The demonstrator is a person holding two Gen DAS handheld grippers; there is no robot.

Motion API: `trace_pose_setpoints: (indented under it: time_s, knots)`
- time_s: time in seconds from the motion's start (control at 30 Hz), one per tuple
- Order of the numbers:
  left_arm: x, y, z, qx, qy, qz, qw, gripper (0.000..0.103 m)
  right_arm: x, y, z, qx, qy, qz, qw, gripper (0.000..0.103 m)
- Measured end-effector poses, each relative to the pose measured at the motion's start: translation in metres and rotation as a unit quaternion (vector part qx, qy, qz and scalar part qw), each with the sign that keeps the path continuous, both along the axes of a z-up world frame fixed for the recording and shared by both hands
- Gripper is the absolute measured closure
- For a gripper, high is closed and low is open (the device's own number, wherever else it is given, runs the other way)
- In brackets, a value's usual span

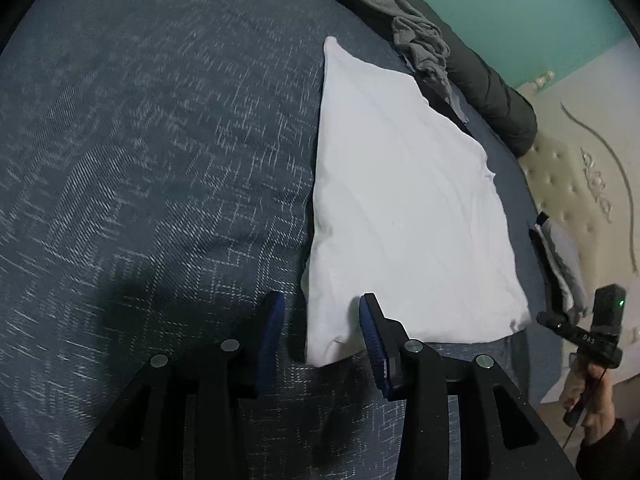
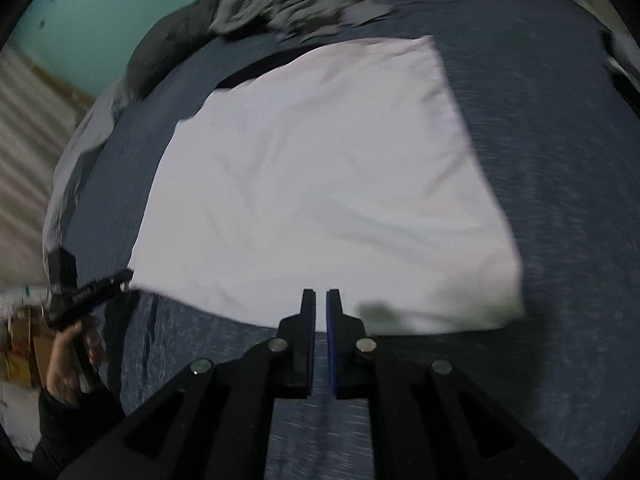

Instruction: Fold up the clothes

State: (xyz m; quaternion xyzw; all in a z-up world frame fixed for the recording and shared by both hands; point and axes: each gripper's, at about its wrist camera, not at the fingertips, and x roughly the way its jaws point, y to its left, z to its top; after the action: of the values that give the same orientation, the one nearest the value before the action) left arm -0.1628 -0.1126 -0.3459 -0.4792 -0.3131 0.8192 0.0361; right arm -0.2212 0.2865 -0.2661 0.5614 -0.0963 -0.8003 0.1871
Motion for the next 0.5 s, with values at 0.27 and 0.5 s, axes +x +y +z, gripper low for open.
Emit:
trace_pose_setpoints:
  time_s: [0.27,0.5]
  knots:
    - [-0.002,0.003,-0.001,0.016,0.002,0.0,0.9999,0.088,0.004,0.044,0.002,-0.012,-0.002,-0.04,0.999,0.098]
    - [-0.004,0.01,0.011,0.004,0.014,-0.006,0.9999,0.097,0.005,0.05,0.002,-0.02,0.0,-0.043,0.999,0.098]
